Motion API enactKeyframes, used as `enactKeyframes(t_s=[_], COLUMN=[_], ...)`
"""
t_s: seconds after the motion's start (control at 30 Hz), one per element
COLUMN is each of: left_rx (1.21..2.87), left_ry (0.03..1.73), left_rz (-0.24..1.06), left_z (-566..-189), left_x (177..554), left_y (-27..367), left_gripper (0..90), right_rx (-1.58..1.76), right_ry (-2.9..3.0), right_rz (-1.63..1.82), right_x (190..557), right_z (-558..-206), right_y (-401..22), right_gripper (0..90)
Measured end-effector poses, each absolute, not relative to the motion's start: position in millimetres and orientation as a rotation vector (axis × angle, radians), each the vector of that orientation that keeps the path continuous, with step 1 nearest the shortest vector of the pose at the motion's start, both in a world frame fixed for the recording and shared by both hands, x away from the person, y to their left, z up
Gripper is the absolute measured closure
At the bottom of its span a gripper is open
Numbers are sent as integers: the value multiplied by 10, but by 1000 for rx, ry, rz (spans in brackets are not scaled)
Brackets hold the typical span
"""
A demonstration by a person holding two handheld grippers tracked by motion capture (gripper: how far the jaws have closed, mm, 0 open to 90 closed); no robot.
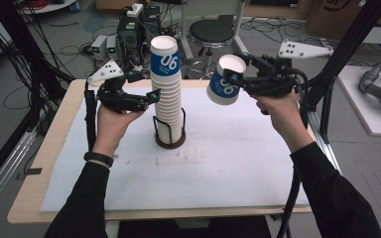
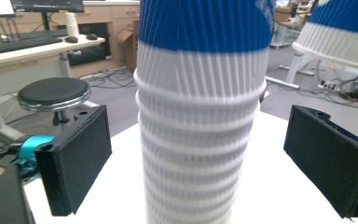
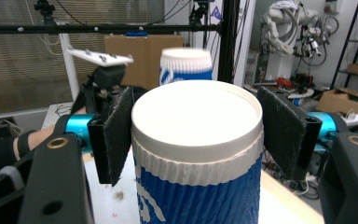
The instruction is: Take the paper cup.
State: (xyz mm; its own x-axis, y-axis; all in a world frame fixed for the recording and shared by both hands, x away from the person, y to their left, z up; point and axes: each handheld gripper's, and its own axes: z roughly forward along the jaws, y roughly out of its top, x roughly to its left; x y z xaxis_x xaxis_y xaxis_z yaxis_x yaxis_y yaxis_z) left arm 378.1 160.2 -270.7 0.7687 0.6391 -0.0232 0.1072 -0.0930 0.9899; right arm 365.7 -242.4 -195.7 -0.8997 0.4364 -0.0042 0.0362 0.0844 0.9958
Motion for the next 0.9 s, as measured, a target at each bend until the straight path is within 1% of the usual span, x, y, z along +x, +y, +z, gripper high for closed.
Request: enactKeyframes(t_s=[0.3, 0.63, 0.9], left_rx=[1637, 1654, 1661], left_ry=[599, 561, 544], left_rz=[484, 418, 424], left_z=[-2905, -3208, -3370], left_x=[3513, 3304, 3194], left_y=[1689, 1560, 1538], left_gripper=[74, 74, 74], right_rx=[511, 538, 592], right_ry=[2075, 2103, 2116], right_rz=[1865, 1816, 1820], right_x=[3539, 3431, 3379], right_z=[-2297, -2647, -2978], right_y=[-2574, -2627, -2730], right_gripper=[314, 314, 314])
